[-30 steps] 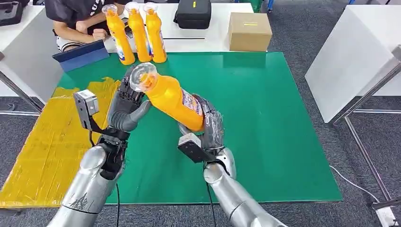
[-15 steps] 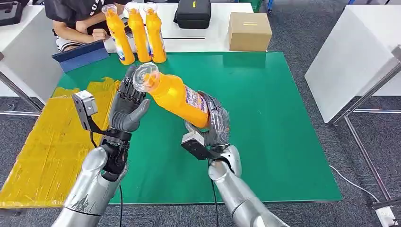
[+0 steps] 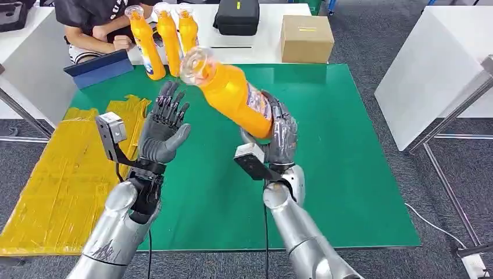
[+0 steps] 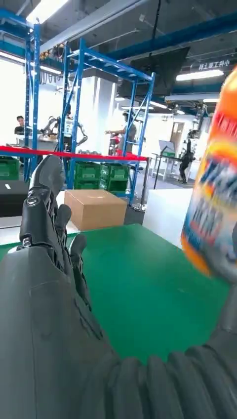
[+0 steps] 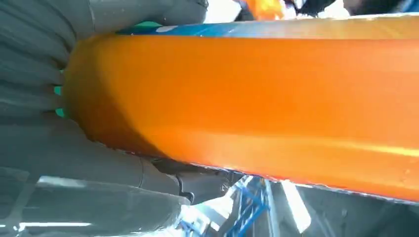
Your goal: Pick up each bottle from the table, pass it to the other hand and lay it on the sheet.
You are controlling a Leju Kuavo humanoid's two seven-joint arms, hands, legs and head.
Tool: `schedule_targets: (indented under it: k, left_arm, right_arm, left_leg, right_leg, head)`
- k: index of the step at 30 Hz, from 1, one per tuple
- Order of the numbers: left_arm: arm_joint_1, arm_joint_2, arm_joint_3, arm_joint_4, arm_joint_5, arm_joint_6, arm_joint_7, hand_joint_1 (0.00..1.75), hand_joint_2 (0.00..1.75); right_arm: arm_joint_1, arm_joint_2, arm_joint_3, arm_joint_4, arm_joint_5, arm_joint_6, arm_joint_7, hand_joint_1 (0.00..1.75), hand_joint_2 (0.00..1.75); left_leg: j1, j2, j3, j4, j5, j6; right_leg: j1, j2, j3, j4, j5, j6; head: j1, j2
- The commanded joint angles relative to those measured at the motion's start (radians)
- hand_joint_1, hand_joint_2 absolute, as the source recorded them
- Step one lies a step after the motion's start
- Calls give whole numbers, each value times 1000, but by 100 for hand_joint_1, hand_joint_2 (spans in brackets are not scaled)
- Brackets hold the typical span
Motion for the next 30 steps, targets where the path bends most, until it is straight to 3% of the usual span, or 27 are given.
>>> schedule_targets:
  k: [1,15,16,19,24,30]
  left_arm:
    - [-8,11,-23,14,-38,34,-6,0,175]
    - [-4,-3,-43,14,-69,25,-7,0,175]
    - [-3,-6,-46,12,-79,24,-8,0,175]
    - [-1,-16,-55,12,-94,9,-10,0,175]
    - [-5,-19,-82,4,-118,-3,-20,0,175]
    - [-13,-13,-98,9,-117,0,-16,0,175]
  right_arm:
    - [-140,-9,-171,-80,-3,2,51,175,175]
    - [-136,-9,-93,-46,25,2,89,175,175]
    - [-135,-9,-21,-72,69,2,166,175,175]
    - [-158,-9,44,32,28,2,134,175,175]
    - [-244,-9,377,236,-266,3,128,175,175]
    - [-268,-9,514,284,-373,2,117,175,175]
  left_leg:
    - [0,-1,1,0,0,-2]
    - [1,1,4,1,-2,-3]
    - [0,1,3,0,-2,-2]
    - [0,2,2,1,-2,-2]
    - [0,5,3,0,-2,-2]
    - [1,1,2,0,-1,-2]
  right_leg:
    - [0,-2,1,0,-1,0]
    - [0,-1,4,1,-2,-1]
    - [0,0,3,0,-1,-1]
    - [0,1,3,1,-1,-1]
    - [0,4,2,0,0,-1]
    - [1,1,2,1,-1,-1]
  head:
    - [0,0]
    - [0,0]
    - [0,0]
    - [0,0]
    - [0,0]
    - [0,0]
